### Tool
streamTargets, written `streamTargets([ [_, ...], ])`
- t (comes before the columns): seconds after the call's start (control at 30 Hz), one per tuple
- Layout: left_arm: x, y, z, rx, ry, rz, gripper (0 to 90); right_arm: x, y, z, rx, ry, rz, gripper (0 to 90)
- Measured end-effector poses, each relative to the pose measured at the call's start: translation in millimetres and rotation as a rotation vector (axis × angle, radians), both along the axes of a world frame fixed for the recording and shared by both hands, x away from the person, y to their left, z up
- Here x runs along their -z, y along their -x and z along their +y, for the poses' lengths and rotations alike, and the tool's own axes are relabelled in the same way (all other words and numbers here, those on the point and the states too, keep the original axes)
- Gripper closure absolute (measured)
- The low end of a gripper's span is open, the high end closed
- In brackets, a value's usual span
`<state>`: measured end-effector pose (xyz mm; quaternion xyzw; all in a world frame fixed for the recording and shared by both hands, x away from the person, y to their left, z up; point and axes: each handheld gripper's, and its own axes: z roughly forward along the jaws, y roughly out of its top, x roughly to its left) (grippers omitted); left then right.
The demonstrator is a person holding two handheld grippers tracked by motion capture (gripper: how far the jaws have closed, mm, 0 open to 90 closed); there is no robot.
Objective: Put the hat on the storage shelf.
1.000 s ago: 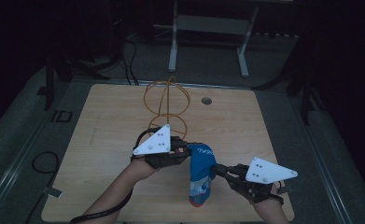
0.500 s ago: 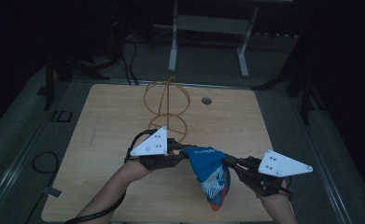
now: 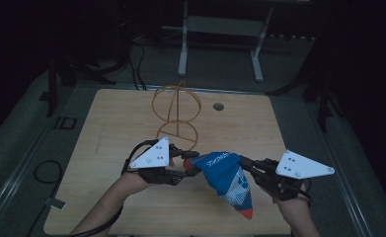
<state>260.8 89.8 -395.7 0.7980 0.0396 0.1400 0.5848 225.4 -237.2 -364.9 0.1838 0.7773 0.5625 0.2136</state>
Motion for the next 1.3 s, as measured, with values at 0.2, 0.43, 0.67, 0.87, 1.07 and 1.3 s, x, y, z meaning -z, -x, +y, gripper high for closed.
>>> streamTargets([
  [0.2, 4.3, 3.5, 10.8, -0.031, -0.001, -0.002, 52.5, -4.3, -2.0, 1.3, 0.011, -0.005, -0.009, 90.0],
  [0.43, 13.7, 7.1, 31.7, -0.118, 0.030, 0.002, 52.5, -10.9, -9.3, -1.4, 0.031, -0.029, -0.014, 90.0],
  [0.67, 30.9, 12.5, 52.6, -0.233, 0.043, 0.033, 51.1, -21.4, -22.8, -0.9, 0.057, -0.035, -0.021, 90.0],
  [0.87, 55.9, 16.5, 73.9, -0.307, 0.056, 0.077, 51.2, -33.3, -36.3, 1.6, 0.084, -0.048, -0.031, 90.0],
  [1.07, 83.2, 25.1, 92.1, -0.402, 0.066, 0.087, 51.1, -48.5, -53.0, 7.0, 0.117, -0.050, -0.048, 90.0],
  [1.3, 108.2, 35.7, 114.7, -0.522, 0.095, 0.116, 48.0, -65.9, -77.2, 18.8, 0.139, -0.046, -0.051, 90.0],
])
